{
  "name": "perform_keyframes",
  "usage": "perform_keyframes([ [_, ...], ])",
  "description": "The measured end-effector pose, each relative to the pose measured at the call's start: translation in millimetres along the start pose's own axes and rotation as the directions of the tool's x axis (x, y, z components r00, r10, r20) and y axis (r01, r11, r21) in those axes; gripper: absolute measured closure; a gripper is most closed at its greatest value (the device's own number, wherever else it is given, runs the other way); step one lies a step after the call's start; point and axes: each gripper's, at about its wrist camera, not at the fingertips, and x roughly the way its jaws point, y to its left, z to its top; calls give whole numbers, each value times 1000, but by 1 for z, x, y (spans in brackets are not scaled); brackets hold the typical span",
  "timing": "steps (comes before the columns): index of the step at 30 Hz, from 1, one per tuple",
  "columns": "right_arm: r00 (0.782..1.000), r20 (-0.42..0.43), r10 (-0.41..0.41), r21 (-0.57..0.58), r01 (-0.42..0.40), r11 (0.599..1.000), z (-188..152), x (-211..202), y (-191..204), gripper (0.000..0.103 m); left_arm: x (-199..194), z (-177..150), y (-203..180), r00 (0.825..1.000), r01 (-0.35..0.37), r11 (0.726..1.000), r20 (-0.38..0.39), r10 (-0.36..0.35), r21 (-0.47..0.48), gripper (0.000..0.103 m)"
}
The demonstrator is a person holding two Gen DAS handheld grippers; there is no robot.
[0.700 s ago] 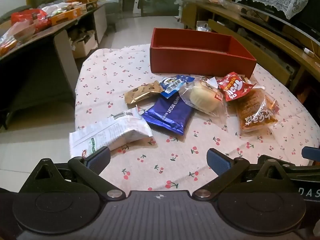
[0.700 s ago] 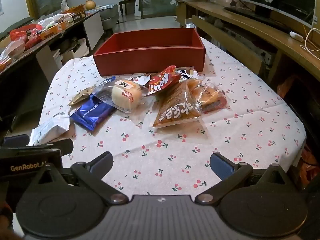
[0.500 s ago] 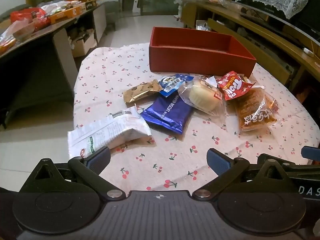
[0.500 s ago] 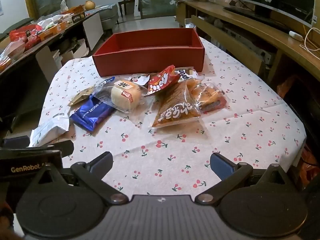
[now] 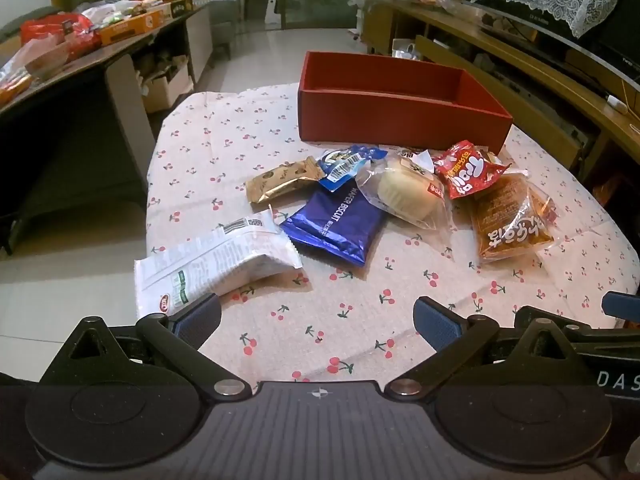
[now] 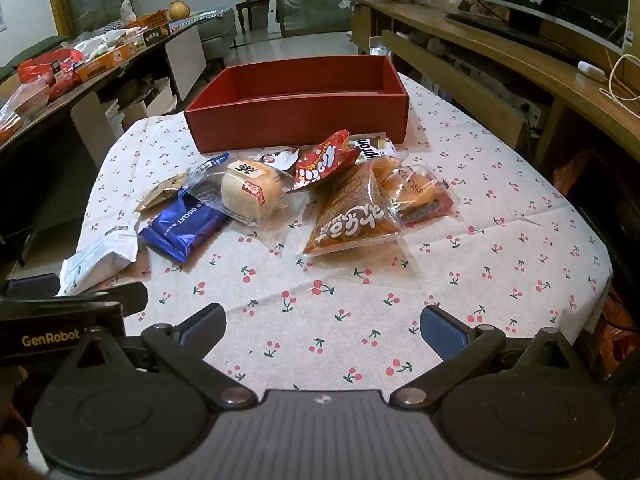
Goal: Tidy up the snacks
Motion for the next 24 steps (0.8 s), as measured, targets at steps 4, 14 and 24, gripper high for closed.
perform_keyframes([
  [4, 1000, -1, 1, 1, -1, 1000, 1, 0, 0, 0, 0, 0, 0, 1000, 1, 1000, 0, -1, -1, 0],
  [14, 1000, -6, 2, 3, -2, 1000, -1, 2, 0, 0, 0, -1, 0, 1000, 0, 1000, -1, 0, 0, 1],
  [24, 1000, -11, 0, 3, 0, 1000, -2, 3, -1, 0, 1, -1, 0, 1000, 0, 1000, -4, 0, 1, 2],
])
